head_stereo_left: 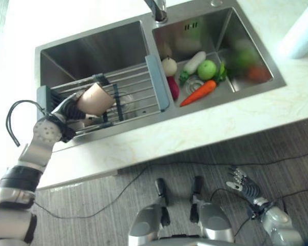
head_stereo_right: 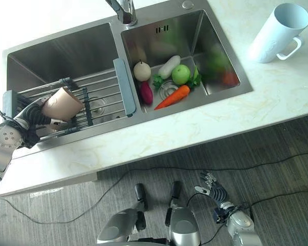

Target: Place the dishes in the dishwasher.

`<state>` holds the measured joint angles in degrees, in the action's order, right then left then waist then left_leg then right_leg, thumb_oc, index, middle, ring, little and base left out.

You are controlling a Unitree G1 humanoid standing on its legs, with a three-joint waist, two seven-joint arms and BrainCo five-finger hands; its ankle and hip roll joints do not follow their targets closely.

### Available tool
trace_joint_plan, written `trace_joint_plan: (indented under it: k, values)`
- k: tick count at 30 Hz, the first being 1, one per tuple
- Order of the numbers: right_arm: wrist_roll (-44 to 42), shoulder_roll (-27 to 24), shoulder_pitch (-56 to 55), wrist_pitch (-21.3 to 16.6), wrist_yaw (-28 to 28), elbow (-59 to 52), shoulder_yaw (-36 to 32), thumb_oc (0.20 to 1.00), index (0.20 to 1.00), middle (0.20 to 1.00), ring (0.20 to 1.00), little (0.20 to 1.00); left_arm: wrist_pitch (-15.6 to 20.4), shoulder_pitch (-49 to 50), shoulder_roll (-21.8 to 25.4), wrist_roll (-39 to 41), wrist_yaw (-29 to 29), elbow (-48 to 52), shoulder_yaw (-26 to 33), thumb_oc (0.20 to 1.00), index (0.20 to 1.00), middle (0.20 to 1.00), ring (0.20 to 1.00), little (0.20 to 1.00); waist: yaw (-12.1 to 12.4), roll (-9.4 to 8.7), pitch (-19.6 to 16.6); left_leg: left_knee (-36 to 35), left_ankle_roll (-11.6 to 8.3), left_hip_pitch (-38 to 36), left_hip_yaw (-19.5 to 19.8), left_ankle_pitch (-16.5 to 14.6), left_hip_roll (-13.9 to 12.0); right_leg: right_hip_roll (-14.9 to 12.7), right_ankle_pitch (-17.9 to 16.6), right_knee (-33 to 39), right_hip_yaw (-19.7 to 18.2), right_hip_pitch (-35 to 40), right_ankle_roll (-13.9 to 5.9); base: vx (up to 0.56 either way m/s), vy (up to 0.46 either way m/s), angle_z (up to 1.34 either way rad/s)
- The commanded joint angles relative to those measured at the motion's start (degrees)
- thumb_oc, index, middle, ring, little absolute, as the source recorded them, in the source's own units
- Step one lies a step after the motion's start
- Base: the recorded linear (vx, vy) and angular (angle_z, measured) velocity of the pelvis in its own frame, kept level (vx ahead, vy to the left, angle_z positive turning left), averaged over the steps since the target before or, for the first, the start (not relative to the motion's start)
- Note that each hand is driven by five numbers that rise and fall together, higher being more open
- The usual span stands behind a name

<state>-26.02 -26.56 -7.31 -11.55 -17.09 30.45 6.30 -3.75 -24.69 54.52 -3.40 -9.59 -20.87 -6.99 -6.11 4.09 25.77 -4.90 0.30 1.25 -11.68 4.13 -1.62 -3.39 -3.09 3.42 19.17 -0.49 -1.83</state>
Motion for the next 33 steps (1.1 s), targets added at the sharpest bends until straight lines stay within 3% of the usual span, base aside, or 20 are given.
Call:
trace_joint_plan:
  k: [1,3,8,9,15,17,18,21,23,26,29,31,33]
  values:
    - [-2.6,-1.5,-0.2,-0.9,-0.5,-3.9,1.7,1.0,1.0,1.0,1.0,1.0,0.7,0.7,1.1,-5.4,0.4,-4.7,-3.0,0.2,0.2,0.2,0.2,0.2,-1.4,-2.38,-1.6,6.3,-0.07,3.2,-1.7,-6.1,1.8,-3.0,2.6,-4.8,-6.2,-5.2,-6.69,0.0,0.0,0.0]
    - [-2.8,-1.5,-0.2,-1.4,-0.5,-3.8,1.7,1.0,1.0,1.0,1.0,1.0,0.6,0.6,1.3,-7.1,2.6,-4.7,-3.2,0.2,0.2,0.2,0.2,0.2,-1.4,-2.38,-1.6,6.2,-0.06,3.2,-1.6,-6.0,1.8,-3.0,2.6,-4.8,-6.2,-5.3,-6.71,0.0,0.0,0.0]
    - [-2.9,-1.4,-0.3,-1.5,-0.1,-4.2,1.8,1.0,1.0,1.0,1.0,1.0,-0.5,2.0,1.3,-10.5,0.3,-5.7,-3.6,0.2,0.2,0.2,0.2,0.2,-1.4,-2.36,-1.7,6.0,-0.01,3.0,-1.4,-6.1,1.8,-2.9,2.8,-4.9,-6.2,-5.2,-6.7,0.0,0.0,0.0]
    - [-3.0,-1.4,-0.3,-1.6,0.0,-4.2,2.0,1.0,1.0,1.0,1.0,1.0,3.9,2.3,1.2,-10.4,3.8,-5.9,-4.0,0.2,0.2,0.2,0.2,0.2,-1.4,-2.39,-1.9,6.1,0.0,2.8,-1.4,-6.2,1.8,-2.9,2.9,-5.0,-6.1,-5.0,-6.67,0.0,0.0,0.0]
    - [-3.0,-0.3,-1.3,-3.1,0.1,-3.3,2.2,1.0,1.0,1.0,1.0,1.0,15.8,3.6,0.3,-11.3,17.2,-0.2,-2.1,0.2,0.2,0.2,0.2,0.2,-1.1,-2.64,-3.2,5.7,0.03,1.5,-1.5,-6.6,1.7,-2.9,3.2,-4.7,-5.7,-3.9,-6.61,0.0,0.0,0.0]
    - [-2.9,0.7,-2.1,-4.7,-0.1,-1.9,2.4,1.0,1.0,1.0,1.0,1.0,23.9,4.3,0.8,-15.6,29.9,4.3,-0.1,0.2,0.2,0.2,0.2,0.2,-0.7,-2.88,-4.1,5.3,0.08,0.6,-1.4,-6.8,1.6,-2.9,3.4,-4.4,-5.6,-3.0,-6.55,0.05,-0.042,0.02]
    - [-3.1,1.3,-2.6,-5.5,-0.2,-0.9,2.6,1.0,1.0,1.0,1.0,1.0,27.2,4.7,1.4,-17.7,39.4,6.5,1.5,0.2,0.2,0.2,0.2,0.2,-0.4,-3.01,-4.7,4.9,0.1,0.1,-1.2,-6.9,1.6,-2.9,3.5,-4.2,-5.4,-2.5,-6.55,0.06,-0.056,0.05]
    - [-3.4,2.2,-3.6,-6.6,-0.4,0.3,3.1,1.0,1.0,1.0,1.0,1.0,33.0,6.2,1.6,-22.4,50.9,8.9,4.6,0.2,0.2,0.2,0.2,0.2,0.2,-3.23,-5.8,4.4,0.12,-0.8,-0.9,-7.1,1.6,-2.9,3.7,-3.9,-5.2,-1.6,-6.43,0.05,-0.049,0.05]
    - [-3.1,3.2,-3.9,-7.0,0.1,0.9,3.6,1.0,1.0,1.0,1.0,1.0,35.9,7.9,0.5,-24.4,55.0,11.1,6.4,0.2,0.2,0.2,0.2,0.2,0.7,-3.28,-6.7,3.9,0.07,-1.7,-0.5,-7.3,1.5,-2.9,3.9,-3.8,-4.9,-0.8,-6.41,0.06,-0.049,0.01]
    - [-2.5,4.5,-4.7,-7.2,0.4,1.1,4.0,1.0,1.0,1.0,1.0,1.0,37.7,10.4,-2.5,-27.4,57.6,14.8,8.1,0.2,0.2,0.2,0.2,0.2,1.0,-3.33,-8.1,3.1,-0.03,-3.1,-0.1,-7.5,1.5,-2.8,4.3,-3.5,-4.6,0.5,-6.44,0.07,-0.036,-0.01]
    - [-1.7,5.4,-5.8,-6.6,0.5,1.0,3.7,1.0,1.0,1.0,1.0,1.0,36.1,12.7,-4.4,-30.1,62.0,18.9,10.5,0.2,0.2,0.2,0.2,0.2,1.1,-3.27,-9.5,2.4,-0.1,-4.5,-0.3,-7.7,1.5,-2.7,4.7,-3.0,-4.3,1.9,-6.42,0.07,-0.022,0.0]
    - [-1.6,6.0,-6.3,-6.4,0.7,1.1,3.7,1.0,1.0,1.0,1.0,1.0,35.6,13.9,-5.5,-29.4,66.0,20.0,12.2,0.2,0.2,0.2,0.2,0.2,1.2,-3.23,-10.2,1.9,-0.13,-5.2,-0.3,-7.8,1.5,-2.6,5.0,-2.7,-4.1,2.5,-6.35,0.02,-0.008,0.0]
    - [-1.7,6.6,-7.0,-6.4,0.7,1.4,3.9,1.0,1.0,1.0,1.0,1.0,37.6,15.1,-7.9,-24.7,70.0,20.8,14.1,0.2,0.2,0.2,0.2,0.2,1.4,-3.22,-11.0,1.6,-0.18,-5.8,-0.1,-7.9,1.5,-2.6,5.3,-2.5,-3.9,3.2,-6.22,0.03,-0.024,-0.03]
